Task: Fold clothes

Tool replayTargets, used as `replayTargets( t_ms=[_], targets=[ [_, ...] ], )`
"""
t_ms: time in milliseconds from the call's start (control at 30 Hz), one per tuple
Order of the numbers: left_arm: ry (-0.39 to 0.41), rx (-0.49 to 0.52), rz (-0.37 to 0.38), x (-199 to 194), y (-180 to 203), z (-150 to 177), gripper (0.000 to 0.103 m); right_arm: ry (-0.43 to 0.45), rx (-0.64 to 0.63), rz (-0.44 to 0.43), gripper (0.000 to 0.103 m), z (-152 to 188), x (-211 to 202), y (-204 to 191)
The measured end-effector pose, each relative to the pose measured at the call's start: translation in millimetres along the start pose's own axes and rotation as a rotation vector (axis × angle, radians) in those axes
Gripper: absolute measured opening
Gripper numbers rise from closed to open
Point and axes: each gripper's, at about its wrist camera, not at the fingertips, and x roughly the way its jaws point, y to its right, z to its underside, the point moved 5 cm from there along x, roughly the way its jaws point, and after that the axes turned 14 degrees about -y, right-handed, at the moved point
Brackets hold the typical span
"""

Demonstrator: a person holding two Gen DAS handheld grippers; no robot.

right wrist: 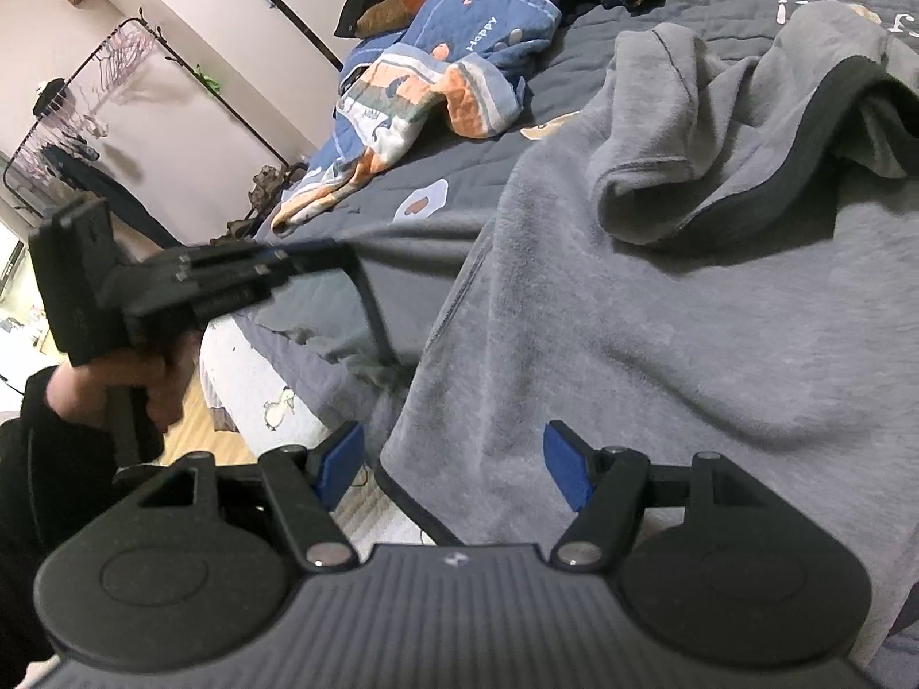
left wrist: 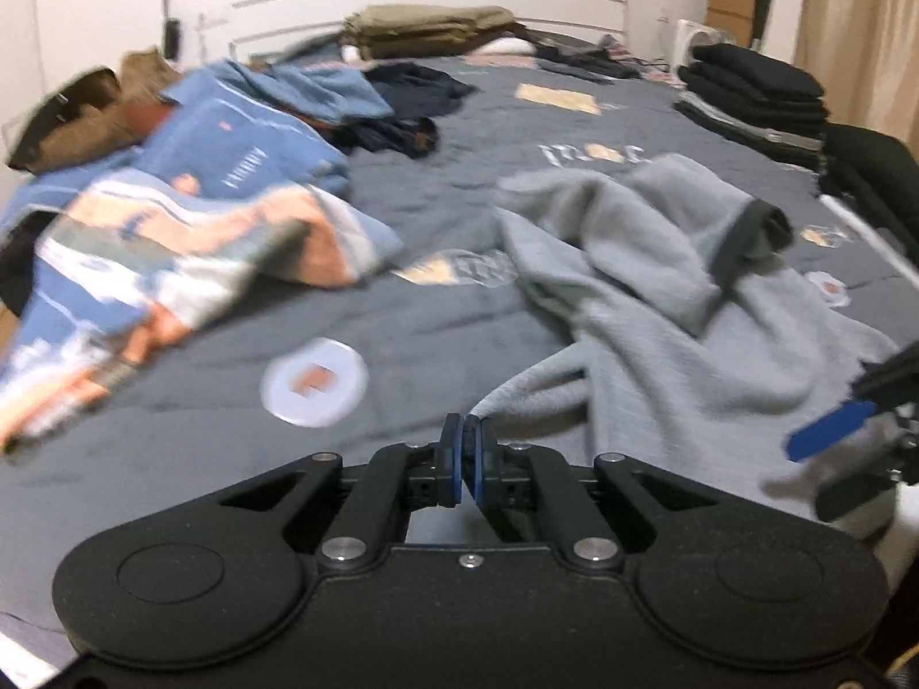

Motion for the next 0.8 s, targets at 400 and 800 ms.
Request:
replayTargets(
  t_ms=[400, 800],
  targets=[
    [0.148, -0.189, -0.35, -77, -127, -58, 0.004, 0.041, 0.025, -0.005, 0.068, -5, -7, 5],
    [0.01, -0.381, -0.512, -72, -208, -35, 0.012, 0.048, 0.038, 0.004, 0.068, -6, -6, 9]
  ],
)
